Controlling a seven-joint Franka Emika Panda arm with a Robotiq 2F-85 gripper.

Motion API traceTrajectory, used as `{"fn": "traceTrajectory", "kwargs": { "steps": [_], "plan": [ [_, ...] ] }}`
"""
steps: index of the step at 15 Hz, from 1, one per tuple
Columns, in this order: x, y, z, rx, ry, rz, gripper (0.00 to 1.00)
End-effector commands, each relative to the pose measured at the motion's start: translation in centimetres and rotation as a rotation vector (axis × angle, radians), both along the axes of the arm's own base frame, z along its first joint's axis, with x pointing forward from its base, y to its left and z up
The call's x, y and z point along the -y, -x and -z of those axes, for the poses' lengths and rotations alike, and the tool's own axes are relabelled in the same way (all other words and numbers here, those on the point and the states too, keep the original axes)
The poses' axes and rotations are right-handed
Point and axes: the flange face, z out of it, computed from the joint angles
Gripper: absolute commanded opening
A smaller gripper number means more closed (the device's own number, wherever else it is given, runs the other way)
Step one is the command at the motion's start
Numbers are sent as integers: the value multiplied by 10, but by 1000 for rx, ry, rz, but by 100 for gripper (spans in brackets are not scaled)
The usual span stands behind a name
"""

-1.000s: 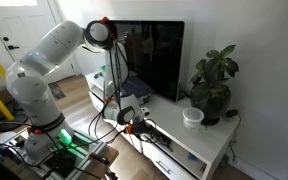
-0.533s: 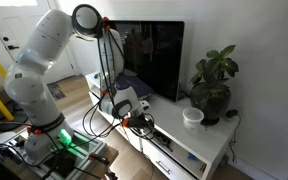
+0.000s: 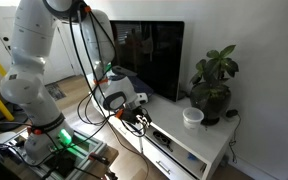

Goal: Pick up the glasses pouch and put it in the far right shelf of the television stand

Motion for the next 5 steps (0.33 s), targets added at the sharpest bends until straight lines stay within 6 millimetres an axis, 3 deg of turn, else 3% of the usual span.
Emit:
{"fn": "traceTrajectory", "kwargs": {
  "steps": [1, 5],
  "plan": [
    [0, 0, -7, 15, 7, 13, 100],
    [1, -1, -18, 37, 16, 28, 100]
  ]
}}
